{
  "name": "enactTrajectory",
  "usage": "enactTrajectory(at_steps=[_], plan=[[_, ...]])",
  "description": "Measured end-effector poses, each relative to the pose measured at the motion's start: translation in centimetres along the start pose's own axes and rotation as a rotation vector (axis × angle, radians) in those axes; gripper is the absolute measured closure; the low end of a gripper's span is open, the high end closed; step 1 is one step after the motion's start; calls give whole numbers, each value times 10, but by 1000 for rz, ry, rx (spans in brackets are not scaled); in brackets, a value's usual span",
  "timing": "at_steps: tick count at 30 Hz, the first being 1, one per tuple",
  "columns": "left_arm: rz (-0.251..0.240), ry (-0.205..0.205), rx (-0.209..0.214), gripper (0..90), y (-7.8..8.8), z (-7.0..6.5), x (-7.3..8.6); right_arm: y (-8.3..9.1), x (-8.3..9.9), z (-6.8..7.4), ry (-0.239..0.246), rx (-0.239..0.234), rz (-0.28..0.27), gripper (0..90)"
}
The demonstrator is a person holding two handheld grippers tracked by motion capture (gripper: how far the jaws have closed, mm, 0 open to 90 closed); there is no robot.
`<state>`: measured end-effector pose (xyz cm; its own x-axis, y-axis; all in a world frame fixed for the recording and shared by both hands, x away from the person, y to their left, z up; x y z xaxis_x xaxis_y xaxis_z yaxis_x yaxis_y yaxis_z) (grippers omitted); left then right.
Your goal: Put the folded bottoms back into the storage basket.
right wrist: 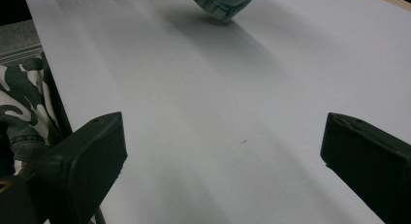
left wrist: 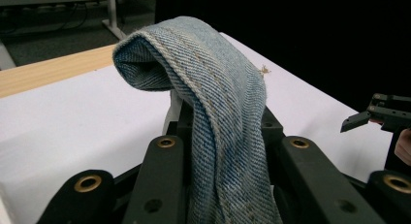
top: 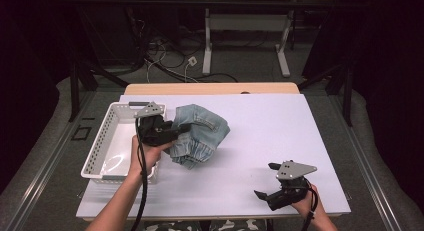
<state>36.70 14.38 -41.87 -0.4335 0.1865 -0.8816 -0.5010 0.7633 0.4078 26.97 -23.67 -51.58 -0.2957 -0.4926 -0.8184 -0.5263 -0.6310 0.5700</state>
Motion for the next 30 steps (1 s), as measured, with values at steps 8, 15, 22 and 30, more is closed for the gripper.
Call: enactTrajectory(at_steps=[8,15,22,30], plan=[[-15,-2,-12,724,8,3,-3,0,0,0,0,0,2,24],[-25,0,-21,725,13,5,-5,0,0,0,0,1,0,24],[-31,-2,-31,727,17,7,-6,0,0,0,-1,2,1,24],[-46,2,-45,730,22,9,-8,0,0,0,0,2,0,24]])
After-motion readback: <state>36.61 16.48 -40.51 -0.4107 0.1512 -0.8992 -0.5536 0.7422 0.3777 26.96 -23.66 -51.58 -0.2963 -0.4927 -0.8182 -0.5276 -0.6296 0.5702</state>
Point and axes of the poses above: each handheld gripper's, and its own axes: y roughly backward along the jaws, x roughly out of its underside, z roughly to its left, the point moved 1 cm from there along -y, roughly forward along the jaws, and after that the axes turned 2 degrees about x, right-handed, at the moved point
